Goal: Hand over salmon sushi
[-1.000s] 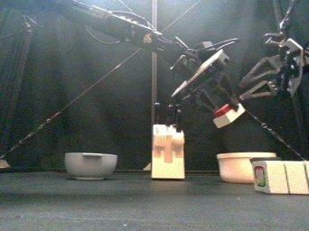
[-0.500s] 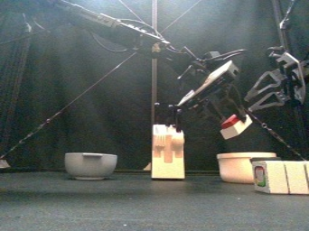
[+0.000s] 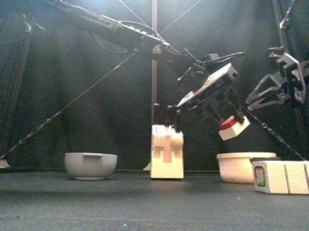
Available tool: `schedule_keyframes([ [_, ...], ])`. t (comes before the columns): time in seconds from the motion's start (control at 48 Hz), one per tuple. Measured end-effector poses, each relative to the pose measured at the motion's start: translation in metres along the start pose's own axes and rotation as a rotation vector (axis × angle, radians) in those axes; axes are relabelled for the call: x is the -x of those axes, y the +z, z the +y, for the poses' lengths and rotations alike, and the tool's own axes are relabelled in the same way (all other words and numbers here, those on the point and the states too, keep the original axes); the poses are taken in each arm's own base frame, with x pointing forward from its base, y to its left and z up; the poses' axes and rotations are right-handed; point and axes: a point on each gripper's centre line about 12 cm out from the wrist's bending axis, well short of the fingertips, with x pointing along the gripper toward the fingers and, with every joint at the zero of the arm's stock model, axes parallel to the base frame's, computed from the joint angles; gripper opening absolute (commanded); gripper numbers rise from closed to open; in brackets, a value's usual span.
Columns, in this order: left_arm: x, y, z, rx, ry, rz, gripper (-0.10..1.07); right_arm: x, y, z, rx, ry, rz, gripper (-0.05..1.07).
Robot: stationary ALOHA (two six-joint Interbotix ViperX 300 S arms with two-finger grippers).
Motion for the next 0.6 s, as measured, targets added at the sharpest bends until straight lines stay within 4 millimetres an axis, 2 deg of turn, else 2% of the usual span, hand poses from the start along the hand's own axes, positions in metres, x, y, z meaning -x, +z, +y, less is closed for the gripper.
schedule_keyframes([
  [0.146, 0.010, 0.006, -0.005, -0.038, 0.006, -0.005, 0.59, 0.001, 0.001, 0.003, 0.016, 0.015, -0.009, 0.73],
  [0.271, 0.030, 0.014, -0.021, -0.085, 0.001, -0.014, 0.59, 0.002, 0.002, 0.012, 0.061, 0.068, -0.029, 0.73],
  [0.604, 0.069, 0.021, -0.059, -0.139, -0.034, -0.030, 0.59, 0.016, 0.009, 0.074, 0.348, 0.425, -0.200, 0.75],
])
